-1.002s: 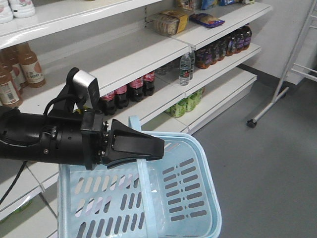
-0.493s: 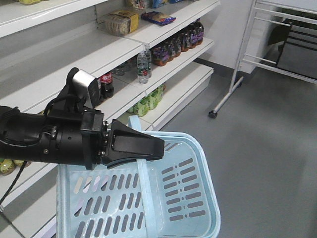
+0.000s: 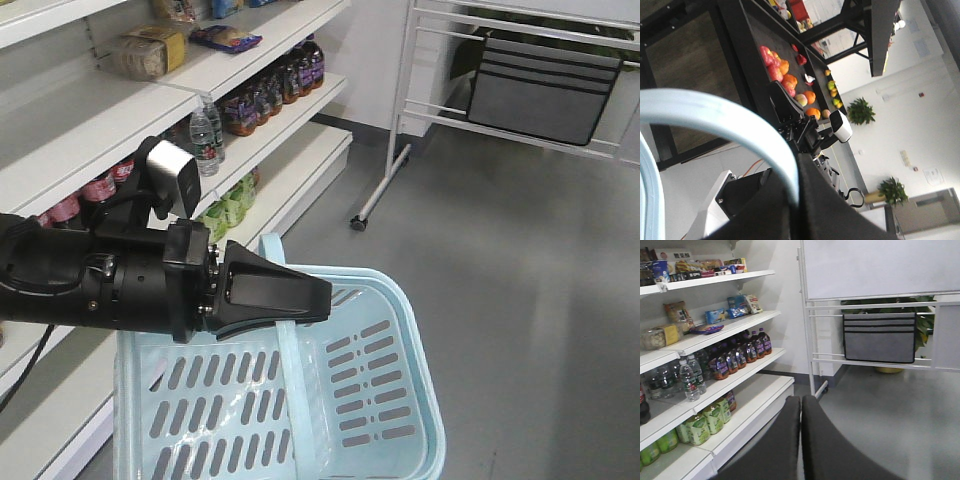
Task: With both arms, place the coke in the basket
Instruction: 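Turn the base away from the shelf carrying the basket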
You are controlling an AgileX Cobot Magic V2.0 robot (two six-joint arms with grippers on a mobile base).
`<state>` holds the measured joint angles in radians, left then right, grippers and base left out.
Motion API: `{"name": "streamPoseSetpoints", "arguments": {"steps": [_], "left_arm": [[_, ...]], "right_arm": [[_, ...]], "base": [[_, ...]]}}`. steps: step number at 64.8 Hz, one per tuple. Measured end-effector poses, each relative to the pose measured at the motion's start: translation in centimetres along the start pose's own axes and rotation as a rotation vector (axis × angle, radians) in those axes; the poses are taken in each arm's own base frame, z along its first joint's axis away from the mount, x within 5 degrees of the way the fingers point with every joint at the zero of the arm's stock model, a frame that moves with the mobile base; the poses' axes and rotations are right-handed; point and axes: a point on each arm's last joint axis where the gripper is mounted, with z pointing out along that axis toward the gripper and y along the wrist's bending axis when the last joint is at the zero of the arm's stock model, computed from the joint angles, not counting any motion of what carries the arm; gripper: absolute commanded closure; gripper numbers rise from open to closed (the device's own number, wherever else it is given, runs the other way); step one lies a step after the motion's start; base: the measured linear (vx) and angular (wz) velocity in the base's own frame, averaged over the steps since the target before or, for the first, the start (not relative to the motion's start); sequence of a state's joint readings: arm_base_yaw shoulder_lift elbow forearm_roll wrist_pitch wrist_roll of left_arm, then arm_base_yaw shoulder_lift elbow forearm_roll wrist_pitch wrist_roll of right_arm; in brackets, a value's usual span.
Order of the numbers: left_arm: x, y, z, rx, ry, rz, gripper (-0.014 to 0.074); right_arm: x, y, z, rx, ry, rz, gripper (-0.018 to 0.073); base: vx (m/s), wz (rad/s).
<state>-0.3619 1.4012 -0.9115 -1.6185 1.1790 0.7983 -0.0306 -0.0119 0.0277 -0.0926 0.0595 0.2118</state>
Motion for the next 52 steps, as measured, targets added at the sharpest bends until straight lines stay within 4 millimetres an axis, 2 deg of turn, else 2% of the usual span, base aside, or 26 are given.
{"name": "streamPoseSetpoints", "arguments": {"steps": [52], "left_arm": [[0.00,0.00,0.00,0.000,0.000,0.000,0.0604]], "right_arm": [[0.00,0.00,0.00,0.000,0.000,0.000,0.0564]], "base": [[0.10,-0.37]]}}
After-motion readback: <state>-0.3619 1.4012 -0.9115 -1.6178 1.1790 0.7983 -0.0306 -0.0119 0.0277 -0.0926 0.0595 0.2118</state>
